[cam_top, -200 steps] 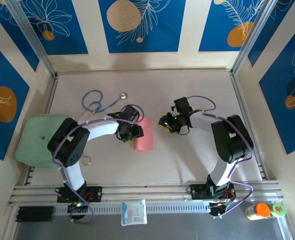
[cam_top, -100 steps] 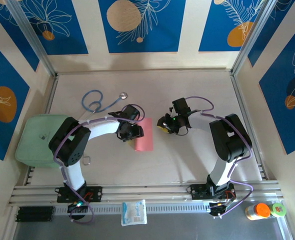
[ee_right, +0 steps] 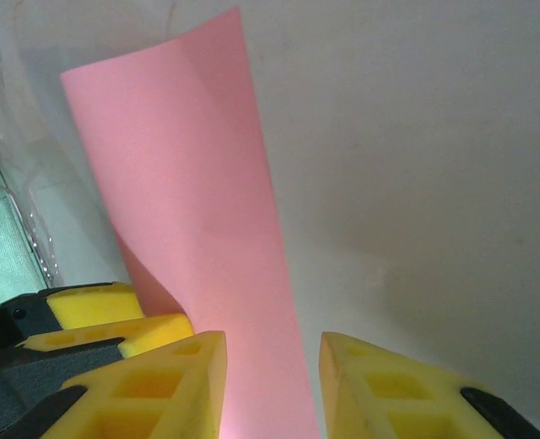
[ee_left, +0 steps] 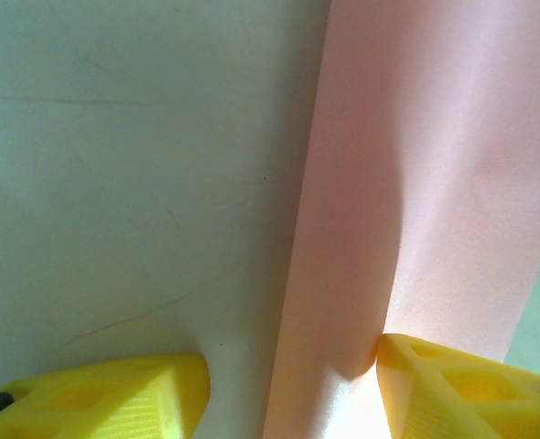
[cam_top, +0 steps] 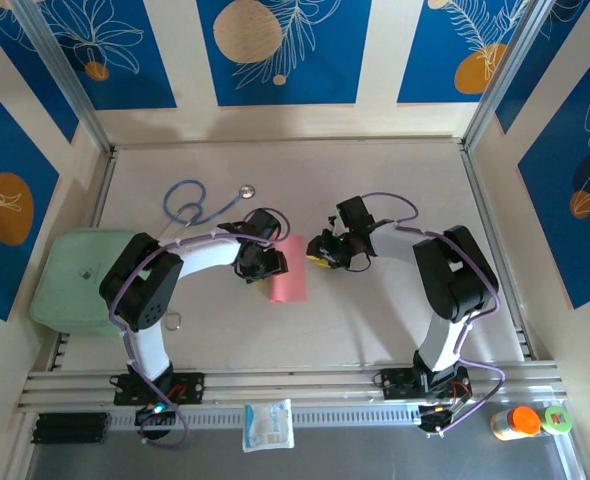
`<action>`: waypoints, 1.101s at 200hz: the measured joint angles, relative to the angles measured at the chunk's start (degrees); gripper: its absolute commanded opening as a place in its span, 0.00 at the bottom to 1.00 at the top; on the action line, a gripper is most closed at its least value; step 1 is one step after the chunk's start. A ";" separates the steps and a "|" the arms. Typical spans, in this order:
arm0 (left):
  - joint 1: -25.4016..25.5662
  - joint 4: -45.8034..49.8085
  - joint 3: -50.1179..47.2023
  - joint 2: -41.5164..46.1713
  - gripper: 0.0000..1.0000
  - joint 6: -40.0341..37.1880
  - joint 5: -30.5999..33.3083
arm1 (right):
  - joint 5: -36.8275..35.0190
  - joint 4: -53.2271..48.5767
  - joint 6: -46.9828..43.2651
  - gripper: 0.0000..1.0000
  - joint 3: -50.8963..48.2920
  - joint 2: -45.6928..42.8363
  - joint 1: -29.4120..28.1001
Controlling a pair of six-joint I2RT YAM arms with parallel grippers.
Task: Fold a paper plane with a square sheet of paper (pick it up from the middle)
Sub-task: Hold the square sheet of paper at the center of the table.
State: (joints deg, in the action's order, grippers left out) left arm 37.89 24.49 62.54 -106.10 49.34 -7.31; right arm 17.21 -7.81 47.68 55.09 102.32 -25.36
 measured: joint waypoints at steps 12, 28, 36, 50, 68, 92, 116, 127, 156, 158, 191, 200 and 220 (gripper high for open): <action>0.00 -0.02 0.00 -0.02 0.60 0.31 0.00 | 0.44 0.22 -0.24 0.32 0.13 0.13 -0.42; 0.00 0.00 0.00 -0.11 0.60 0.39 0.04 | 1.03 0.44 -0.44 0.32 0.33 0.42 -0.92; 0.00 0.00 0.00 -0.11 0.60 0.39 0.07 | 1.25 0.66 -0.61 0.32 0.46 0.68 -1.11; 0.00 0.00 0.00 -0.13 0.60 0.39 0.09 | 1.66 0.85 -0.81 0.32 0.76 1.29 -1.42; 0.00 0.02 0.00 -0.15 0.60 0.35 0.11 | 2.36 0.96 -0.85 0.30 1.05 2.08 -1.70; 0.02 0.02 0.00 -0.20 0.60 0.35 0.11 | 2.84 0.98 -1.25 0.28 1.73 3.28 -2.12; 0.02 0.04 0.00 -0.22 0.60 0.35 0.11 | 3.39 0.98 -1.25 0.26 2.36 4.17 -2.58; 0.02 0.04 0.00 -0.22 0.60 0.35 0.11 | 3.69 0.96 -1.27 0.25 2.67 4.44 -2.78; 0.02 0.07 0.00 -0.26 0.60 0.35 0.13 | 4.09 0.96 -1.46 0.23 3.56 5.07 -3.17; 0.04 0.07 0.02 -0.26 0.60 0.35 0.13 | 4.09 0.94 -1.49 0.23 3.61 5.14 -3.19; 0.07 0.11 0.04 -0.31 0.59 0.33 0.15 | 4.24 0.94 -1.90 0.21 4.17 6.60 -3.41; 0.07 0.22 0.04 -0.37 0.60 0.33 0.15 | 4.26 0.87 -1.90 0.21 4.17 6.93 -3.48; 0.07 0.44 0.07 -0.52 0.60 0.31 0.15 | 4.24 0.72 -2.19 0.21 4.17 7.34 -3.52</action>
State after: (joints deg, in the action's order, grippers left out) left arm 37.95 24.93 62.61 -106.63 49.65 -7.16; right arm 21.45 -7.09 45.50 59.27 109.67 -28.88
